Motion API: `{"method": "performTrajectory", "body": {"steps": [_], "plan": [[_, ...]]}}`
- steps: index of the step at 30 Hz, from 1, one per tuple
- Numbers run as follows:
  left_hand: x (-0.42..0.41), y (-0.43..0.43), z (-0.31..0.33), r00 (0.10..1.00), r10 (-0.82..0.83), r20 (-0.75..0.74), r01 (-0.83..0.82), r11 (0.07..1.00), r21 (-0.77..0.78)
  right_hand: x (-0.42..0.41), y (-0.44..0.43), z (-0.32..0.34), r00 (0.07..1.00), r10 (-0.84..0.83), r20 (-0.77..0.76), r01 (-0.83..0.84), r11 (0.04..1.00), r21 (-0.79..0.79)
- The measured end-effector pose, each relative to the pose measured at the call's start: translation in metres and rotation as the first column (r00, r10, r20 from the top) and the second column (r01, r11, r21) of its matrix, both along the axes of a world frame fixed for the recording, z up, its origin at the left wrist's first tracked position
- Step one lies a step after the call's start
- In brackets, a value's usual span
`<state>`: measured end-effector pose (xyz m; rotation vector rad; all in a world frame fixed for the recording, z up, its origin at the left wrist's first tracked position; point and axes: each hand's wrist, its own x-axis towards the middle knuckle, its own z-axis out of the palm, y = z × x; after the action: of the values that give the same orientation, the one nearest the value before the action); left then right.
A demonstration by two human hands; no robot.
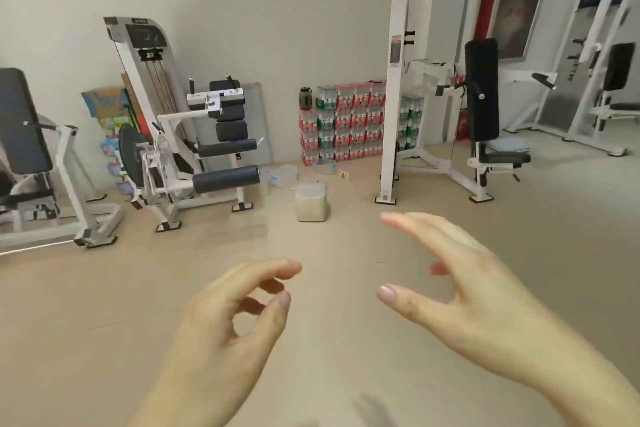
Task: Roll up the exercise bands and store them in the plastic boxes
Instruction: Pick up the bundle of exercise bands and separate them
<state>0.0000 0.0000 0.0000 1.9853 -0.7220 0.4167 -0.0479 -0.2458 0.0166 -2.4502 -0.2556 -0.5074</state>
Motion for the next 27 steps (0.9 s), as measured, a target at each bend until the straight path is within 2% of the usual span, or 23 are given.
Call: {"method": "performTrajectory", "body": {"steps": [3,5,6,8,10,11,14,17,19,22,27], "plan": [[0.059,-0.031,-0.046,0.986,0.084,-0.148,-0.067,0.991,0.114,0.061,-0.028,-0.044,0.976,-0.059,-0.207,0.056,0.998,-0.02],[0.098,-0.044,-0.078,0.953,0.153,-0.263,-0.087,0.965,0.248,0.101,-0.043,-0.072,0.925,-0.131,-0.356,0.114,0.991,-0.069],[0.114,-0.049,-0.09,0.938,0.177,-0.299,-0.079,0.947,0.311,0.119,-0.048,-0.083,0.903,-0.164,-0.397,0.143,0.986,-0.083],[0.149,-0.053,-0.113,0.907,0.211,-0.364,-0.084,0.938,0.335,0.159,-0.063,-0.106,0.874,-0.194,-0.445,0.202,0.979,-0.03],[0.19,-0.059,-0.12,0.86,0.231,-0.455,-0.131,0.961,0.242,0.203,-0.071,-0.122,0.852,-0.158,-0.499,0.24,0.965,0.103],[0.212,-0.06,-0.124,0.826,0.204,-0.526,-0.152,0.978,0.14,0.227,-0.073,-0.129,0.849,-0.118,-0.515,0.264,0.939,0.221],[0.281,-0.062,-0.134,0.736,0.079,-0.672,-0.215,0.969,-0.122,0.302,-0.074,-0.144,0.873,-0.016,-0.487,0.327,0.76,0.561],[0.357,-0.055,-0.137,0.755,0.048,-0.654,-0.217,0.959,-0.18,0.382,-0.075,-0.152,0.888,-0.038,-0.458,0.371,0.648,0.666],[0.41,-0.048,-0.136,0.778,0.068,-0.625,-0.215,0.963,-0.164,0.435,-0.073,-0.156,0.871,-0.088,-0.483,0.429,0.616,0.661],[0.496,-0.046,-0.128,0.799,0.15,-0.582,-0.26,0.96,-0.109,0.516,-0.078,-0.157,0.851,-0.151,-0.502,0.464,0.664,0.587],[0.644,-0.069,-0.118,0.827,0.188,-0.53,-0.232,0.973,-0.018,0.635,-0.098,-0.162,0.866,-0.231,-0.443,0.456,0.726,0.514]]}}
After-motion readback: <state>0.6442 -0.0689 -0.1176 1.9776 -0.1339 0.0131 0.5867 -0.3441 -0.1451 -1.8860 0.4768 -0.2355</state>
